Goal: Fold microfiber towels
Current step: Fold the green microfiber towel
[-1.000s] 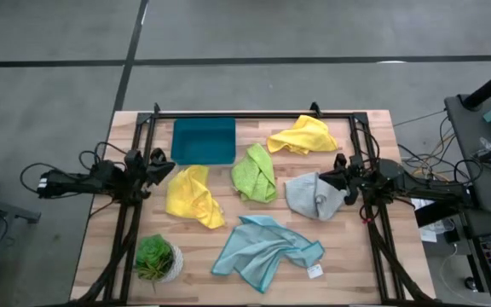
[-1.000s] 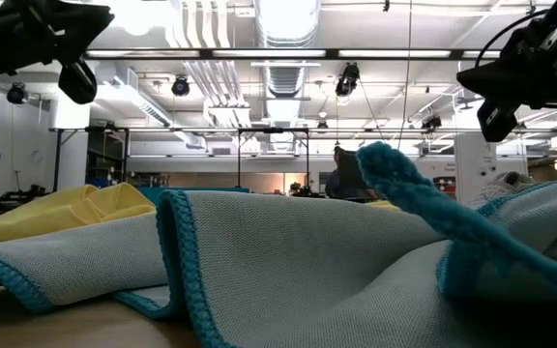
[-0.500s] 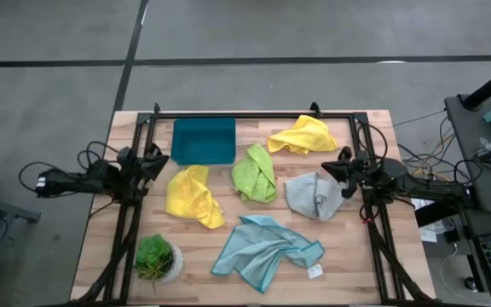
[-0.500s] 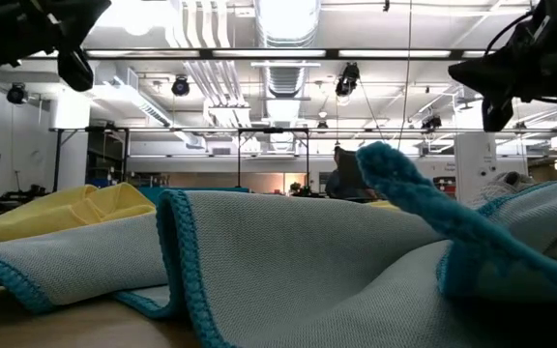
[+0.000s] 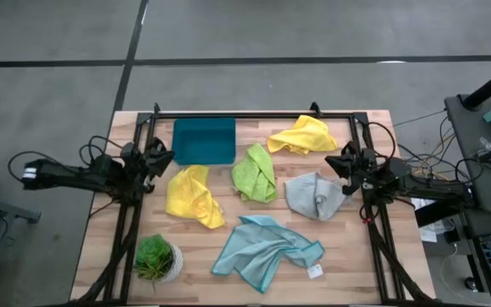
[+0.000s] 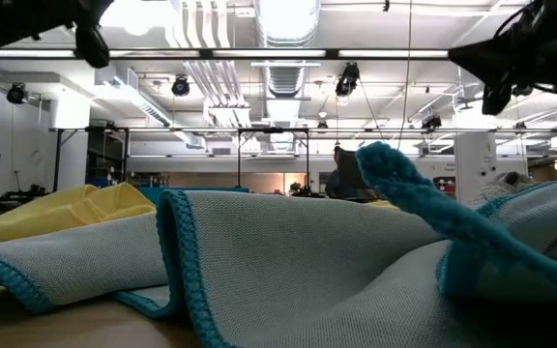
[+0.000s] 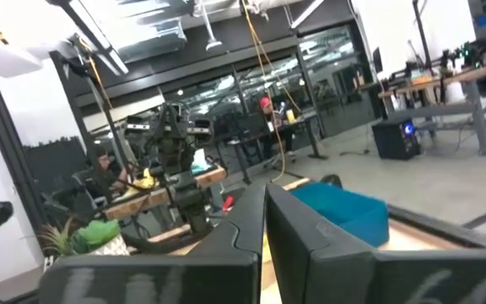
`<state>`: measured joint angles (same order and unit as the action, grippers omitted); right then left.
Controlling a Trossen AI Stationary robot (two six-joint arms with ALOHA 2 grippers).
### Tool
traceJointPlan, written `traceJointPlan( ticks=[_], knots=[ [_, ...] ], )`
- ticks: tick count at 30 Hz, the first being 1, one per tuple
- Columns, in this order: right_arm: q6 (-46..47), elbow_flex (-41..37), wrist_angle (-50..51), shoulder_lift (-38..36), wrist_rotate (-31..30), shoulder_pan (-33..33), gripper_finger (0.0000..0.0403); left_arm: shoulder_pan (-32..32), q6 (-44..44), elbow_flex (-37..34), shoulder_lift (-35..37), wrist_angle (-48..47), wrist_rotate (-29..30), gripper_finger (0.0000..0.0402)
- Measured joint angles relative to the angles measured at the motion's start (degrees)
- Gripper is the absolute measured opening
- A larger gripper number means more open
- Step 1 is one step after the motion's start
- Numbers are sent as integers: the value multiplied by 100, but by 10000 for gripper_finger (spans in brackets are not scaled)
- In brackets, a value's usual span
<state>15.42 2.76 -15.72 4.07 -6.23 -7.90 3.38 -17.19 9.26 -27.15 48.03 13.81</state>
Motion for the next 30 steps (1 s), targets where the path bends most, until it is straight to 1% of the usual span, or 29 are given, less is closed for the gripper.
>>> traceJointPlan(
  ticks=[2, 7, 9, 13, 19, 22, 30],
  knots=[
    [-168, 202, -14, 162, -4, 0, 9, 0, 51, 167, -273, 164, 1, 15],
    [-609, 724, 12, 842, -1, 0, 9, 2, 737, 678, -1065, 231, -3, 15],
    [-704, 955, 14, 1158, -3, 0, 9, 2, 885, 894, -1436, 210, -5, 15],
    [-882, 1373, 48, 1801, 0, 0, 9, 4, 905, 1335, -2131, 223, -32, 15],
    [-1272, 1886, 52, 2656, 3, 0, 9, 6, 897, 1889, -3095, 251, -365, 15],
    [-1310, 2103, 54, 3038, 5, 0, 9, 4, 875, 2093, -3543, 182, -386, 15],
    [-1504, 2467, 138, 3855, 18, 2, 9, 4, 882, 2456, -4301, 192, -393, 15]
  ],
)
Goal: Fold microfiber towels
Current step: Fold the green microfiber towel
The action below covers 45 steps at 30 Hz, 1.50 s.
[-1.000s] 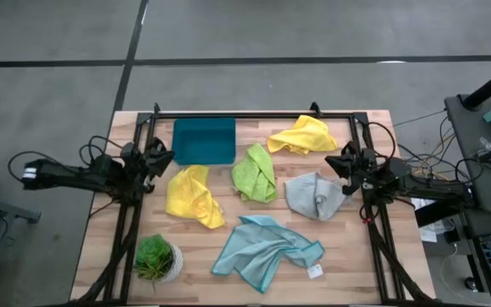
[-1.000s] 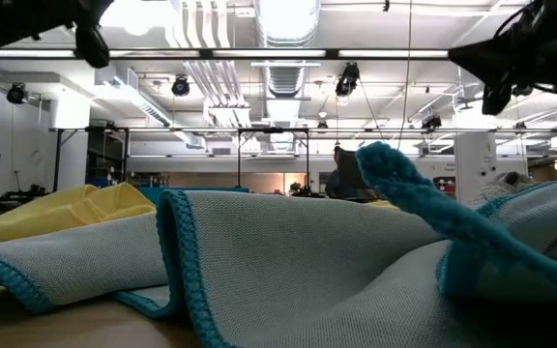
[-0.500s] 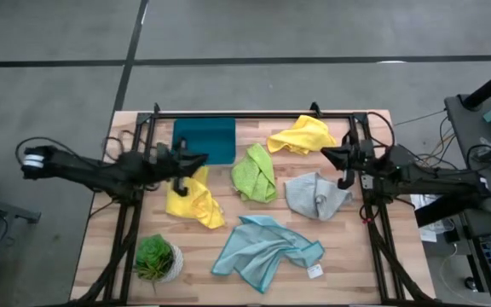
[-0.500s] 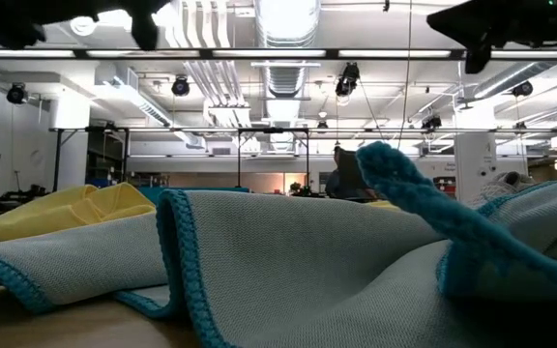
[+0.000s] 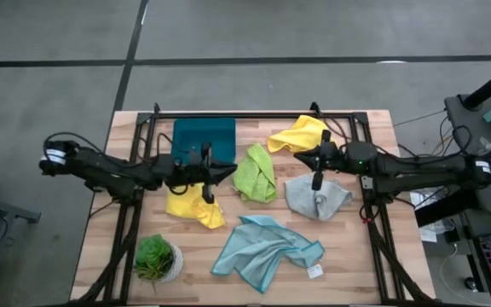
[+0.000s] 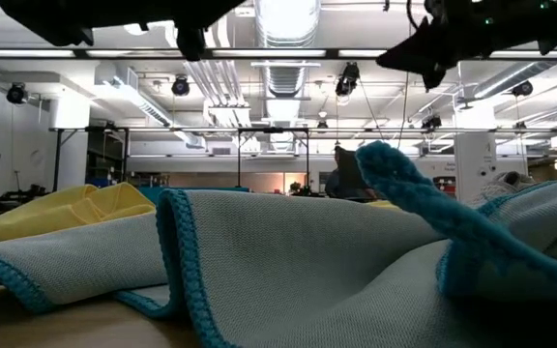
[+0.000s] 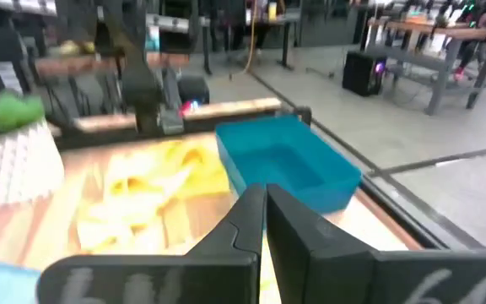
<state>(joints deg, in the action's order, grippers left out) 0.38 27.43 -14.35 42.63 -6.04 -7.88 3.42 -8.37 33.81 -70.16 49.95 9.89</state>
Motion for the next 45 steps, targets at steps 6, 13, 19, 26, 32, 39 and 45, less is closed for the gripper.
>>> traceJointPlan(
  ticks=[6, 13, 19, 26, 32, 39, 45],
  knots=[
    [-222, 146, -93, 495, -7, -2, 9, -4, 25, 32, -159, 2, -8, 15],
    [-555, 331, -90, 1032, -13, -2, 9, -4, 31, -79, -130, 4, -8, 15],
    [-551, 435, -115, 1479, -12, -2, 9, -4, 378, -104, -126, 6, -5, 15],
    [-425, 421, -94, 1961, -12, -2, 9, -4, 628, -119, -126, 7, -4, 15],
    [-393, 421, -96, 2328, -11, -2, 9, -4, 901, -121, -126, 7, -2, 15],
    [-104, 421, -104, 2584, -11, -2, 9, -7, 1199, -130, -126, 7, 0, 15],
    [201, 421, -143, 2628, -20, -30, 9, -31, 1233, -130, -124, 7, 16, 15]
  ],
)
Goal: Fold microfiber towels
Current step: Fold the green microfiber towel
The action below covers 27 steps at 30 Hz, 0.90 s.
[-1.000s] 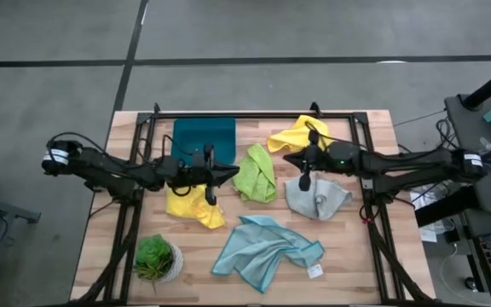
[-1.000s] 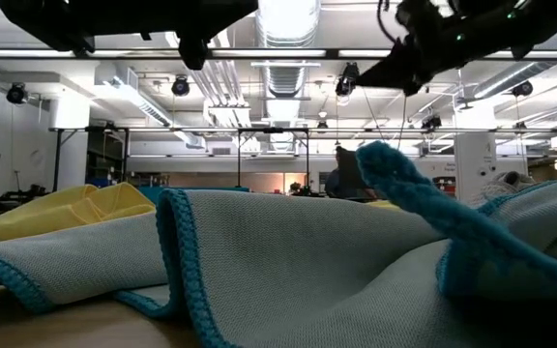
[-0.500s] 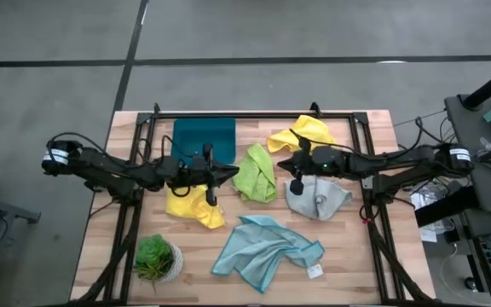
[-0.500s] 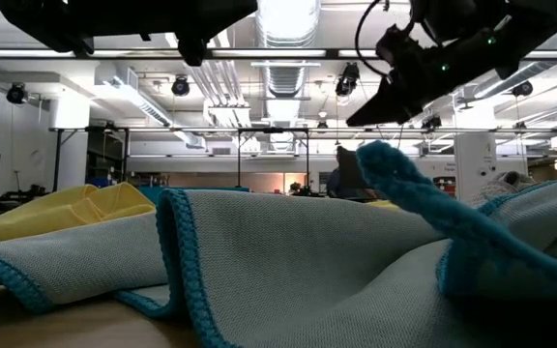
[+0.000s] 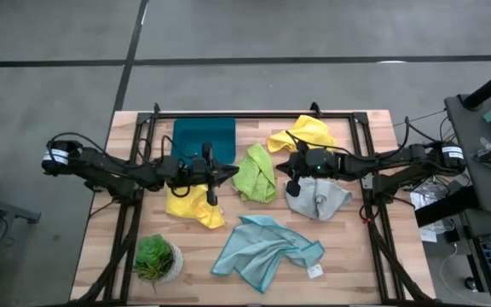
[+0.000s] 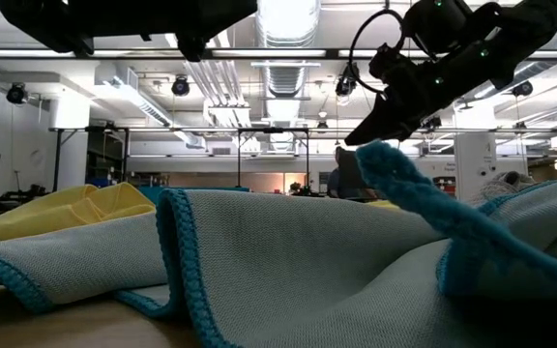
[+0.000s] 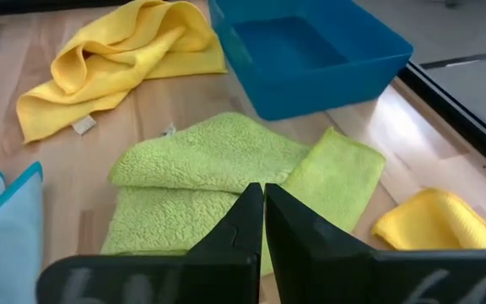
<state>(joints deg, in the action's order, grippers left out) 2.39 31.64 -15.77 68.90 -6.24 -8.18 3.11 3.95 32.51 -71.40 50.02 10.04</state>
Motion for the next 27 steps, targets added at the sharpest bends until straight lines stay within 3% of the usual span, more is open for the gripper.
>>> traceJointPlan(
  ticks=[6, 14, 20, 27],
  knots=[
    [8, 0, -3, -9, -4, -9, 21, -15, -1, -9, 2, -2, 7, 15],
    [144, 0, 2, 196, -157, -9, 106, -20, -1, -9, 2, -2, 9, 15],
    [115, 0, -60, 654, -184, -9, 160, -55, -1, -9, 2, -2, 44, 15],
    [106, -4, -949, 1518, -184, -9, 180, -55, -2, -9, 2, -2, 44, 15]
  ],
)
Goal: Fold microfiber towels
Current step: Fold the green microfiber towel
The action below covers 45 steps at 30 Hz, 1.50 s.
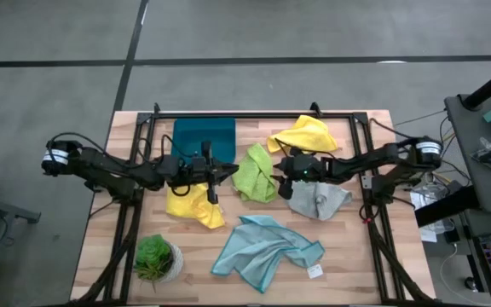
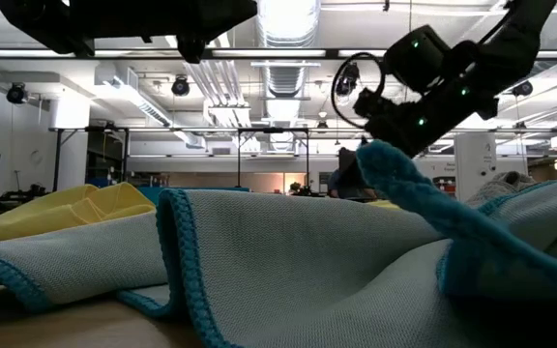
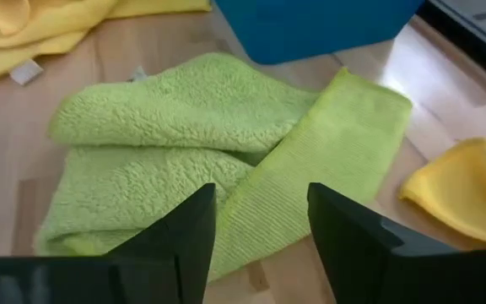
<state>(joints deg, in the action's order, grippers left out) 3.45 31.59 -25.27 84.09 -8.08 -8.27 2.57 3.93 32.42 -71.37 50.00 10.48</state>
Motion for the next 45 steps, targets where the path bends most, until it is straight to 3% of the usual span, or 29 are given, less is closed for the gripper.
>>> traceJointPlan(
  ticks=[7, 20, 28, 39, 45],
  knots=[
    [61, 0, -871, 726, 0, 0, 180, 0, -1, 0, -4, 0, 29, 15],
    [304, 341, -799, 1286, -118, 0, 168, 2, -29, 0, -7, 0, 35, 15],
    [294, 352, -589, 1152, -262, 0, 120, 2, -29, -2, -7, 0, 35, 15],
    [387, 358, -138, 1164, -413, 0, 16, 2, -29, -4, -9, 0, 33, 15],
    [293, 358, -91, 978, -416, 0, 9, 2, -27, -4, -9, 0, 33, 15]
  ],
)
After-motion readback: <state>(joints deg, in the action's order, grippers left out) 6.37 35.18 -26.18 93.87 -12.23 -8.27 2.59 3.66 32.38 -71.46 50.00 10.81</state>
